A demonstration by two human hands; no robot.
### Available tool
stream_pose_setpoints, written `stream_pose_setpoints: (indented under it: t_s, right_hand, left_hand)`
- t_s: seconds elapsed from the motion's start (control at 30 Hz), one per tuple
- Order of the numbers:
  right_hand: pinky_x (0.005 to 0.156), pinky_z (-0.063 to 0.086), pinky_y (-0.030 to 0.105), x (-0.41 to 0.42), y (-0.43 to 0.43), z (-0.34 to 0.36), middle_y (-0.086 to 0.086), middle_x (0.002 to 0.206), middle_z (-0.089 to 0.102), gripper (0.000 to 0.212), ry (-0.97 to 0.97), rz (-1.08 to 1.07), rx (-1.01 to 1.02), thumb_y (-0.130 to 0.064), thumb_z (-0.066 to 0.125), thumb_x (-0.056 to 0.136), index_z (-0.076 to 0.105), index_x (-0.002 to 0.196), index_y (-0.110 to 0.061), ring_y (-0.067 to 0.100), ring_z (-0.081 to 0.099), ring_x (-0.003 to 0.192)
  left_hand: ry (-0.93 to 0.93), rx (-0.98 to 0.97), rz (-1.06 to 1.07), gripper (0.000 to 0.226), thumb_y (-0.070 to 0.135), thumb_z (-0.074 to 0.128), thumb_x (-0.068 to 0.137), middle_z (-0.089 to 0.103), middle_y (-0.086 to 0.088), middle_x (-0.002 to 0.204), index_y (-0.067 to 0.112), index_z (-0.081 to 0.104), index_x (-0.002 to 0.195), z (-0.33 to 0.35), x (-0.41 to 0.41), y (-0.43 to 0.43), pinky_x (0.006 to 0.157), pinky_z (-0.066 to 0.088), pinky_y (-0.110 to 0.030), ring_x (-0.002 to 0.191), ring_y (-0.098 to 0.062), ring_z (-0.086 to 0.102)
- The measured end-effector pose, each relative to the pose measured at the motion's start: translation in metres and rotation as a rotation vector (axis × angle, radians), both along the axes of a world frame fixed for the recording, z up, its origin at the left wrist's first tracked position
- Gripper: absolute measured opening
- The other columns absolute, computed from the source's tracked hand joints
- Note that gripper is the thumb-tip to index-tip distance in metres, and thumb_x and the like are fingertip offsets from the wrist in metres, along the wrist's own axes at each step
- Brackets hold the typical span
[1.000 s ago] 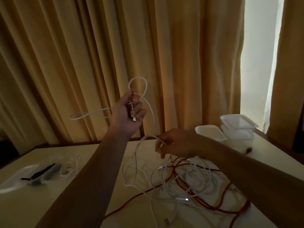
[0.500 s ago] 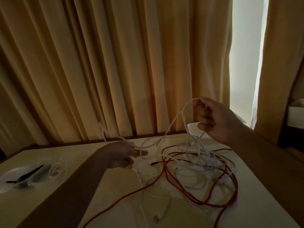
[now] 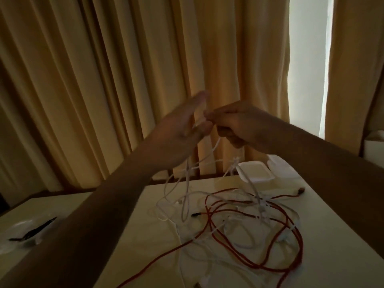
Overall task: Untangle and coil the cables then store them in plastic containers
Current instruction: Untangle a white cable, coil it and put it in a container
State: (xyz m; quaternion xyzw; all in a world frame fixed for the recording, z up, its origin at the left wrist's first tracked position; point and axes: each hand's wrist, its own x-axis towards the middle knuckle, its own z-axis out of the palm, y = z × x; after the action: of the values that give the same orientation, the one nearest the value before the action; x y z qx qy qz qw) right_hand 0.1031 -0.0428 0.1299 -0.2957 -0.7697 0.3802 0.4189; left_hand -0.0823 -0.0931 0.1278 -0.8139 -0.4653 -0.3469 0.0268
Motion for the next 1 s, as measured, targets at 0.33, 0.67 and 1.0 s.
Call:
stream_pose_setpoints:
  t_s: [0.33,0.67,1.0]
  right_hand:
    - [0.047,0.028,0.025,0.026,0.006,-0.01,-0.003,0.056,0.039,0.038,-0.23,0.019,-0.183,-0.041,0.048,0.103,0.067,0.092,-0.01,0.012,0.03,0.048]
    - [0.067,0.049,0.033,-0.001,0.004,-0.06,0.011,0.087,0.069,0.021,0.169,0.457,-0.547,-0.018,0.049,0.096,0.061,0.106,-0.004,0.02,0.062,0.067]
    - [0.061,0.039,0.025,-0.019,-0.023,-0.081,-0.001,0.065,0.052,0.027,0.718,0.728,-0.661,-0.019,0.04,0.103,0.061,0.087,-0.012,0.011,0.042,0.059]
  left_hand:
    - [-0.187,0.164,0.142,0.014,0.034,0.06,0.101,0.067,0.019,0.082,0.039,0.073,0.097,-0.003,-0.044,0.035,0.072,0.048,-0.023,0.08,0.0,0.062]
    - [-0.108,-0.178,-0.001,0.011,0.022,0.067,0.097,0.07,0.017,0.108,0.032,0.066,0.102,-0.046,-0.05,0.035,0.096,0.052,-0.034,0.111,-0.006,0.065]
    - [-0.637,-0.473,-0.246,0.016,0.023,0.065,0.096,0.061,-0.012,0.073,0.017,0.079,0.092,-0.096,-0.036,0.027,0.069,0.045,-0.034,0.068,-0.024,0.052]
